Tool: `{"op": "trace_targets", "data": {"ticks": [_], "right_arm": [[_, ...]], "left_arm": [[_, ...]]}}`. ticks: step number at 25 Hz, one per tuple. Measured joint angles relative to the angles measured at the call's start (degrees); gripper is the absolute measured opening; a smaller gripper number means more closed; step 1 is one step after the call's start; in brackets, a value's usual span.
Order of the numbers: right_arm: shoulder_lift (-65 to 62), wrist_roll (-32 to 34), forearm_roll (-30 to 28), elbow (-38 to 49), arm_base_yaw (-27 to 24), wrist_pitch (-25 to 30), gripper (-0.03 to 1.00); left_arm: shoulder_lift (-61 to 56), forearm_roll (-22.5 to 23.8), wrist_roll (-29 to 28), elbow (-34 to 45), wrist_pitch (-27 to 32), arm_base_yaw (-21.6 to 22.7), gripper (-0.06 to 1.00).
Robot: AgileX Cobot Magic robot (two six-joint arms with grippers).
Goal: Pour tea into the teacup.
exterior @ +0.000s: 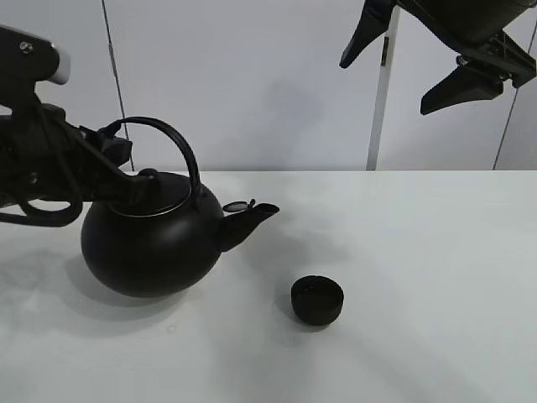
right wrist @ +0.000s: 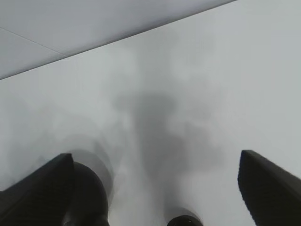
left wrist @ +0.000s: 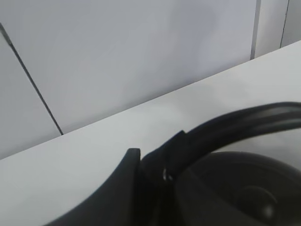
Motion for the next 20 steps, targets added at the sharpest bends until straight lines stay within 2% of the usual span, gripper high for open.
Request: {"op": "trace_targets", "data": {"ticks": [8,20], "right_arm": [[0.00,0.00,0.00,0.00,0.00,-0.08,0.65],[0.00,0.00,0.00,0.00,0.00,-0.20,0.65]], "left_arm": [[2.54,-0.53,-2.46,3.52,-8.24,-0.04,0.10],[5.82,-0.36,-2.97,5.23,-8.59,-0.04,0.10]]}}
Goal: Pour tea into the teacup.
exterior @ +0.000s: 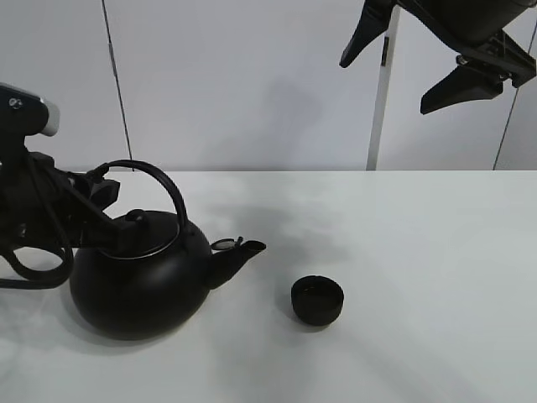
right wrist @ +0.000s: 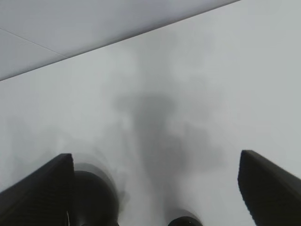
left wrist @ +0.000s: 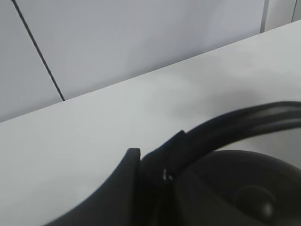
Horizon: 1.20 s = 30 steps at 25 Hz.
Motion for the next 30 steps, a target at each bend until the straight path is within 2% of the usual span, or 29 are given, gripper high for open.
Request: {"op": "trace_targets", "data": {"ticks": [16,24,30], "right_arm": [[0.00,0.00,0.00,0.00,0.00,0.00,0.65],[0.00,0.00,0.00,0.00,0.00,0.00,0.65],[0.00,0.00,0.00,0.00,0.00,0.00,0.65]], "left_arm": [[0.52,3.22,-0.85,0.67,-0.78,0.00,0.11],[0.17,6.90,-3.62,0.67,-4.08,0.00,0.28],[-1.83,8.08,-3.74,3.32,-5.58,0.00,0.33]]}}
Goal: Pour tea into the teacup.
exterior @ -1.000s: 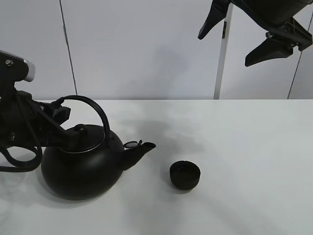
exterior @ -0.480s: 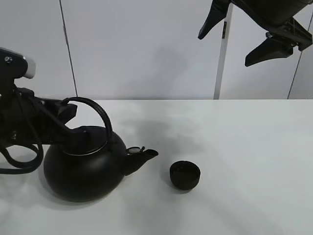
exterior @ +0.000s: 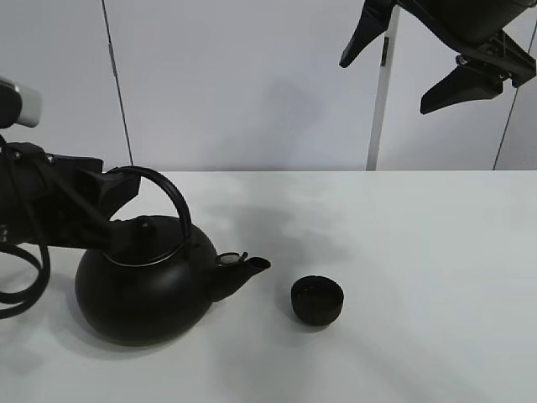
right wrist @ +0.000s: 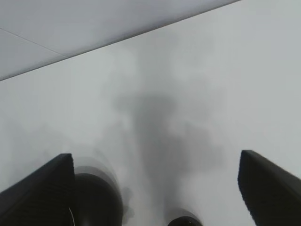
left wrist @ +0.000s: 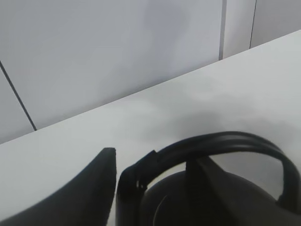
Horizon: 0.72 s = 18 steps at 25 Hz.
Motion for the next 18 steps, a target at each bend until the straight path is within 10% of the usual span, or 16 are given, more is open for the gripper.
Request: {"op": "trace_targets", "data": {"ticks": [18], "right_arm": [[0.00,0.00,0.00,0.00,0.00,0.00,0.65]], "left_arm": [[-6.69,0.88,-11.02,9.36,-0.61,0.00,0.65]]}}
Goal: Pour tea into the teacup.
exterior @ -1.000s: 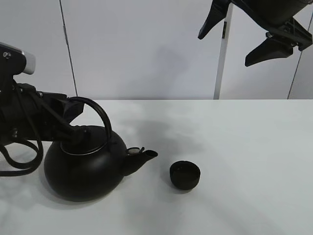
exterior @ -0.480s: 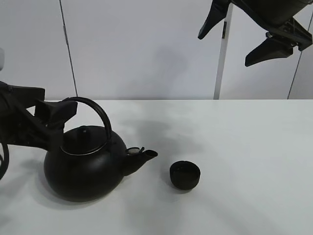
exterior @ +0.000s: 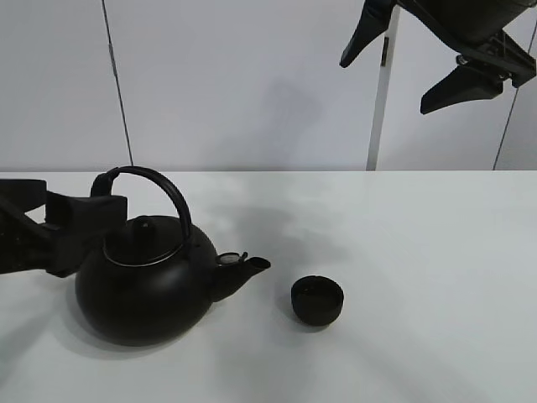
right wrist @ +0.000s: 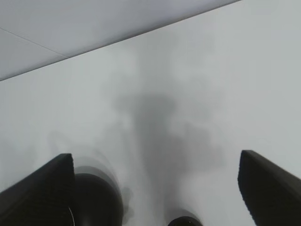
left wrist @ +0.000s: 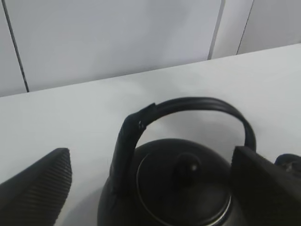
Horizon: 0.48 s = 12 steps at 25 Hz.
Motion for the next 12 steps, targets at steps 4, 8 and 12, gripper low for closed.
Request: {"op": "trace_targets", "data": {"ticks": [4,8,12], "right_arm": [[0.00,0.00,0.00,0.00,0.00,0.00,0.65],[0.00,0.00,0.00,0.00,0.00,0.00,0.65],[0.00,0.00,0.00,0.00,0.00,0.00,0.65]], "left_arm": [[-5.37,0.91,-1.14,0.12,1.10,0.00,0.66],[-12.99,0.10,-1.21,-1.11,12.13,0.00,0.66],[-20.45,0.58,-1.26,-10.36,36.54,0.00,0.66]]}}
